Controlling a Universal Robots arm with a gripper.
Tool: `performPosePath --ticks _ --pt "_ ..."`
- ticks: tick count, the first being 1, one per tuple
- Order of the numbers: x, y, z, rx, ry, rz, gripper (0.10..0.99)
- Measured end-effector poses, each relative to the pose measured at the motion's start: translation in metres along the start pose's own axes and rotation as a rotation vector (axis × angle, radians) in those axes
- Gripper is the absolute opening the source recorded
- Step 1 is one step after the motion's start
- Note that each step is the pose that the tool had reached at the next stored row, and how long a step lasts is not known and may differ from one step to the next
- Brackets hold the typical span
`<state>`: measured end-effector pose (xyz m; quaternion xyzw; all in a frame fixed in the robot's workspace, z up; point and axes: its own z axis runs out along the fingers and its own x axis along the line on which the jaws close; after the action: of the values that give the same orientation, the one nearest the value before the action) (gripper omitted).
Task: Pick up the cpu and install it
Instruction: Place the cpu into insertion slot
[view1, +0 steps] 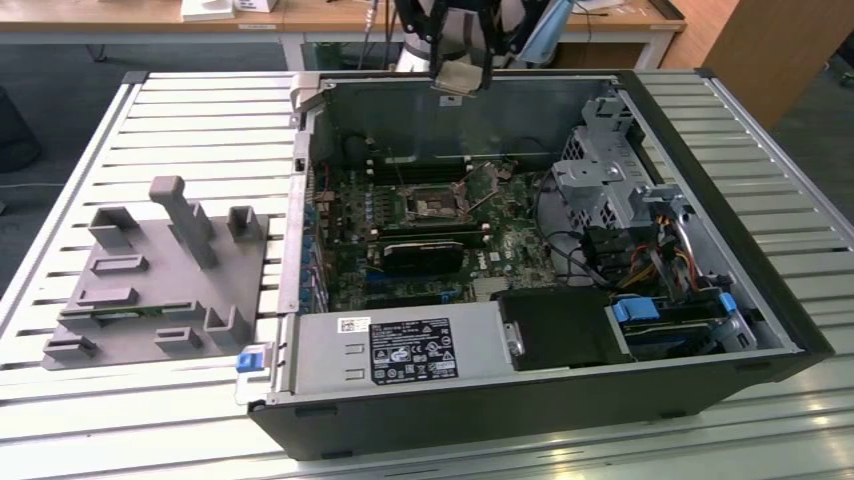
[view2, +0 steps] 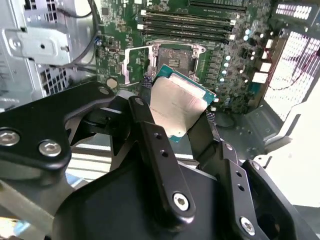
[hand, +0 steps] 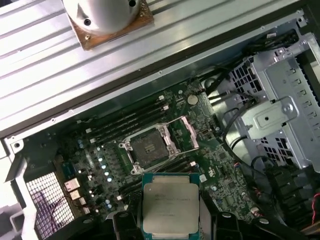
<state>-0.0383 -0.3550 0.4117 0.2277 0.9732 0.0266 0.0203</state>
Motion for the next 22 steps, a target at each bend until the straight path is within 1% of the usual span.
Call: performPosePath --ticks 9,22 --pt "0.0003 0.0001 0.0015 0.004 -0.0078 0.128 0.545" --pt "0.0006 0.0004 0.0038 0.007 -0.016 0.262 0.545"
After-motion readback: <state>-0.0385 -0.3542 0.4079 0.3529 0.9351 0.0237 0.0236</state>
